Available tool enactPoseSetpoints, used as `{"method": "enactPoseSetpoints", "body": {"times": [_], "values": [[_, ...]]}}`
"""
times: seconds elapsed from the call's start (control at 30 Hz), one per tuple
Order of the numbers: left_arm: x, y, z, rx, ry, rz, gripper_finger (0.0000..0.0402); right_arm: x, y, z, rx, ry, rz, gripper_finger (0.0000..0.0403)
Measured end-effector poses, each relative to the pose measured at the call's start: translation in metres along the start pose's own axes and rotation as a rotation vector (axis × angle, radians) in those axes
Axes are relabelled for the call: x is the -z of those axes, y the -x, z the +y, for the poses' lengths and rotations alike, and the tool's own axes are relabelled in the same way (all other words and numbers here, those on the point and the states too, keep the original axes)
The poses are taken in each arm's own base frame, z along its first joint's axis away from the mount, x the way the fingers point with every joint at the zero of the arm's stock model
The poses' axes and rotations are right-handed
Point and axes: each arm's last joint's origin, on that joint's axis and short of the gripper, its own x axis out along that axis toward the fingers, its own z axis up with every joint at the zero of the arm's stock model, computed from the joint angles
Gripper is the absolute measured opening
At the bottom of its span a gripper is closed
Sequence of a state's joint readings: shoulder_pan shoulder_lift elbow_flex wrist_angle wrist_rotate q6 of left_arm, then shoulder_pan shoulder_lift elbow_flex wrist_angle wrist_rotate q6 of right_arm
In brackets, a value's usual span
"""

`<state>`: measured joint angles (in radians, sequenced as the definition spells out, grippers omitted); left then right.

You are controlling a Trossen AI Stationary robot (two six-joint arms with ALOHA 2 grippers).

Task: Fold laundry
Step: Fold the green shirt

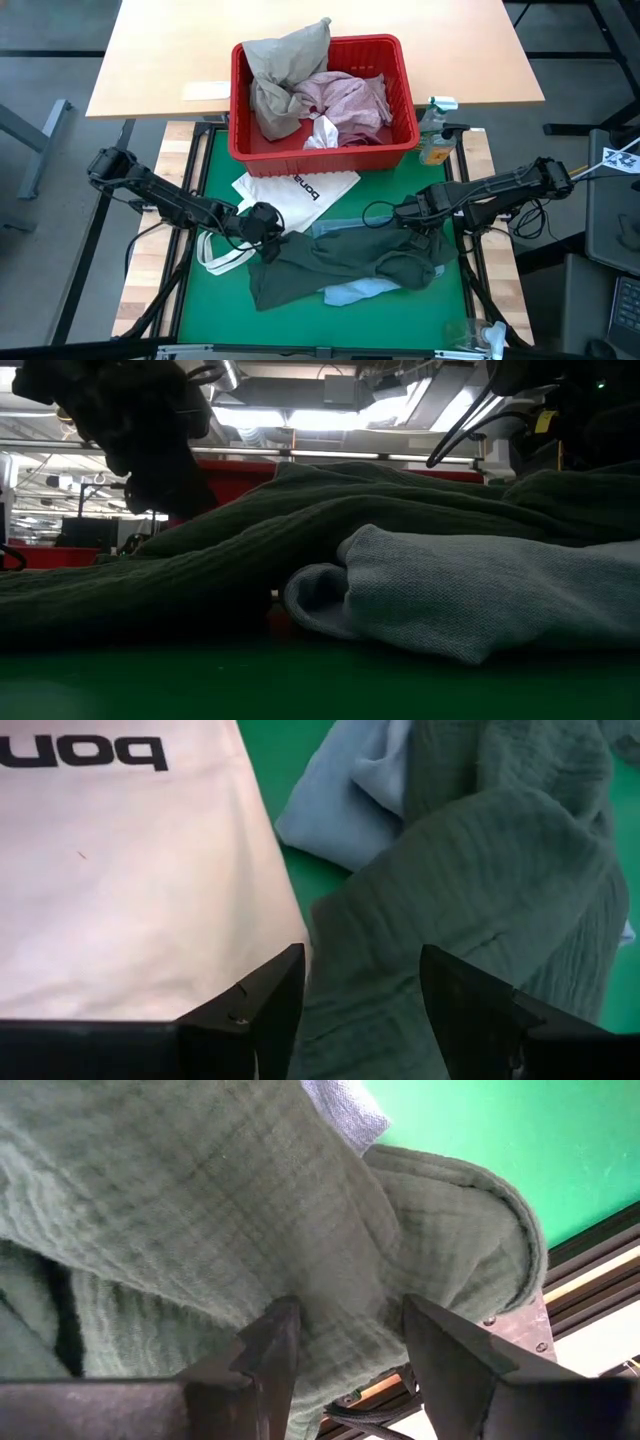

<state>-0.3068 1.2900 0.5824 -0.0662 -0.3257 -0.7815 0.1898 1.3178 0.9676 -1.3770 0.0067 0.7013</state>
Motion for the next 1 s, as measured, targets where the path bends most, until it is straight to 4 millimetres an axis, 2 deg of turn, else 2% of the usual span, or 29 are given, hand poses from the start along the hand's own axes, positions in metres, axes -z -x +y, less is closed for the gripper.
{"method": "enactPoseSetpoints", "body": {"times": [0.17,0.5,0.67,0.87,1.0], "values": [[0.002,-0.004,0.000,-0.009,0.023,0.012,0.0192,0.000,0.000,0.000,0.000,0.000,0.000,0.0179],[0.012,-0.023,-0.002,0.017,-0.017,0.081,0.0185,0.000,0.000,0.000,0.000,0.000,0.000,0.0179],[0.014,-0.025,-0.002,0.025,-0.020,0.102,0.0130,0.000,0.000,0.000,0.000,0.000,0.000,0.0179],[0.010,-0.018,-0.006,0.076,-0.014,0.099,0.0014,0.000,0.000,0.000,0.000,0.000,0.000,0.0179],[0.012,-0.007,-0.015,0.167,-0.023,0.123,0.0005,0.000,0.000,0.000,0.000,0.000,0.001,0.0179]]}}
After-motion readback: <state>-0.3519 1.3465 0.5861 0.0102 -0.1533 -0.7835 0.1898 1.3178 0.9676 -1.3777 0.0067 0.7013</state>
